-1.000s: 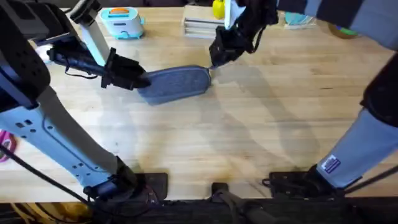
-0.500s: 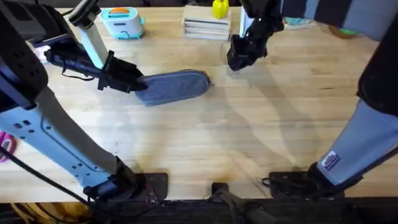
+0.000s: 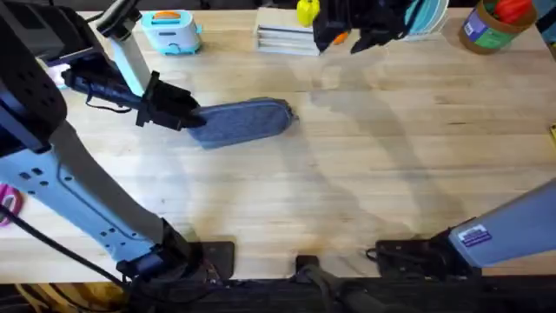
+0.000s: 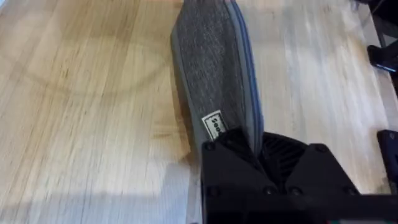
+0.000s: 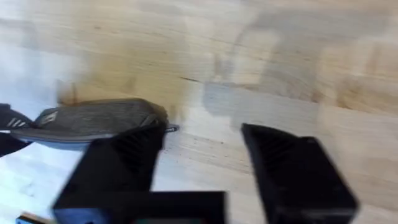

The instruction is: Unzip the bag, pick up the pens from the table one at a time and place them inside, then zip the bag closed.

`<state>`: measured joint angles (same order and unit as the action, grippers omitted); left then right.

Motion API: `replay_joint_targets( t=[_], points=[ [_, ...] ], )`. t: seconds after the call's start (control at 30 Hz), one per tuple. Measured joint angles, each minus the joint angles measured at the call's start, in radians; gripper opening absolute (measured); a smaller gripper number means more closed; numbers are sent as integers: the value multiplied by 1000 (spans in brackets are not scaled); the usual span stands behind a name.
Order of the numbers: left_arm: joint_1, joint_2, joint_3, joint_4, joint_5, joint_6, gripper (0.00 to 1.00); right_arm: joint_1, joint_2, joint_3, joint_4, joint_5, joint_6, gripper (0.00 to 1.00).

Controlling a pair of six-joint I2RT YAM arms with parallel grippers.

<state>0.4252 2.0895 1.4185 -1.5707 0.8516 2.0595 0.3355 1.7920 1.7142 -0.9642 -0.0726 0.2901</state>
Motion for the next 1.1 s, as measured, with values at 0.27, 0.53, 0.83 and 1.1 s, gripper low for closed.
replay_joint_targets(
  t=[0.27,0.53,0.83,1.1],
  points=[
    [0,0,0,-3,-6,0,197,0,-157,0,-2,2,-7,997],
    [0,0,0,-15,-7,0,992,0,-195,2,-2,2,-7,998],
    [0,0,0,-15,-6,0,994,0,-177,2,0,3,-7,998],
    [10,-1,0,-37,-5,0,995,0,-196,2,-6,6,-118,997]
  ],
)
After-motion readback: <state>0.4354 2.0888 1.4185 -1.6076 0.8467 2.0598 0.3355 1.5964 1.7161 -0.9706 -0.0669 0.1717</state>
